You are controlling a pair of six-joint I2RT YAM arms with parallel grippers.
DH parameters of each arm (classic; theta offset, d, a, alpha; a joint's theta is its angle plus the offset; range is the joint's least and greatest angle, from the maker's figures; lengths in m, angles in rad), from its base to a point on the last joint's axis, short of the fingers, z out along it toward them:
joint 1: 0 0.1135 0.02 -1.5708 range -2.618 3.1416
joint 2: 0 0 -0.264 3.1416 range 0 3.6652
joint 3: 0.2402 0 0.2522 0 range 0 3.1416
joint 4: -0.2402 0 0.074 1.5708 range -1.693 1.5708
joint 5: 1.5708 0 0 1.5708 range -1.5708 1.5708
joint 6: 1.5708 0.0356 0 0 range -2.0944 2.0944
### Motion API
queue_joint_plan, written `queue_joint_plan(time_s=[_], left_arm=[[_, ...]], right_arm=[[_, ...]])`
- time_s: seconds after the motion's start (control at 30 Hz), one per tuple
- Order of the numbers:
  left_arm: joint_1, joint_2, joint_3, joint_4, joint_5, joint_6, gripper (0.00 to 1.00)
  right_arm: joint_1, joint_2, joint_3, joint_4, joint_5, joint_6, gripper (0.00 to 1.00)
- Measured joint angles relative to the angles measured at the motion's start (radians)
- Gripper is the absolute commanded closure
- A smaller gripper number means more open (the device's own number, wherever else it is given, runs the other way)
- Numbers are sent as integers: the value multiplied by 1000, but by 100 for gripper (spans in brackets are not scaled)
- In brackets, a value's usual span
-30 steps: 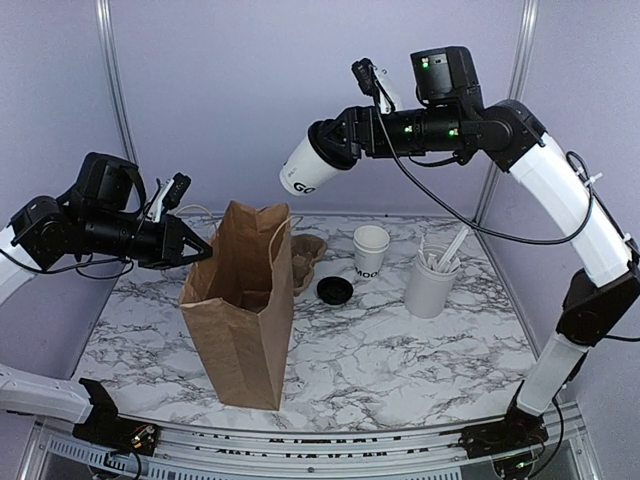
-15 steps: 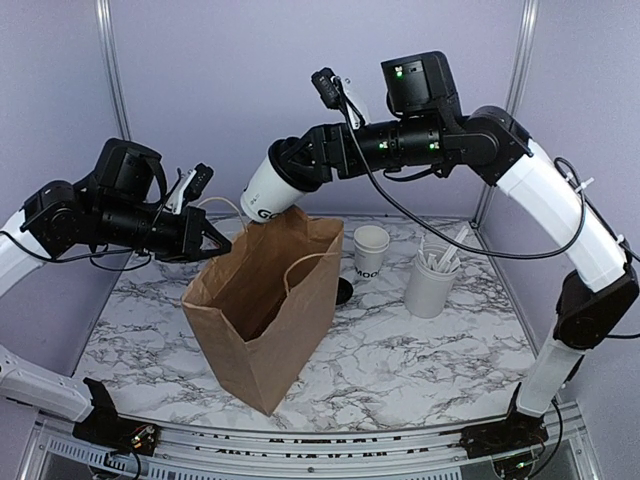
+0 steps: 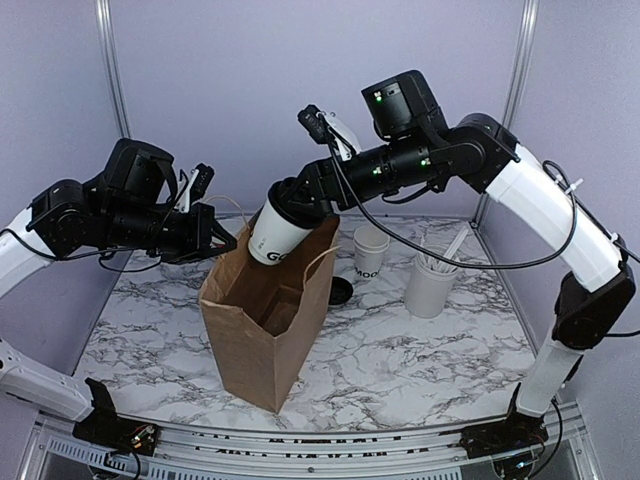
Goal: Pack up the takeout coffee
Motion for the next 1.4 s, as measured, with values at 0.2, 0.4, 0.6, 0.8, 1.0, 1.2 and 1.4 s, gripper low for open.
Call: queue_joint_plan(time_s=[0.2, 0.4, 0.6, 0.8, 1.0, 1.2, 1.4], left_arm=[[-31, -70, -98, 123, -79, -129, 100], [-77, -98, -177, 218, -161, -241, 100], [-117, -123, -236, 294, -203, -308, 96], [-128, -141, -240, 348, -205, -296, 59], [-128, -221, -240, 357, -201, -221, 36], [-129, -325, -263, 354, -183, -122, 31], [-129, -485, -367, 333, -182, -59, 37]], right_arm=[[28, 86, 153, -92, -16, -1, 44], [33, 116, 183, -146, -19, 3, 44], [52, 120, 183, -177, -2, 19, 45], [69, 141, 182, -193, 13, 33, 45], [71, 179, 182, -198, 13, 43, 46], [71, 203, 182, -208, 13, 58, 47], [77, 206, 182, -219, 13, 78, 48]])
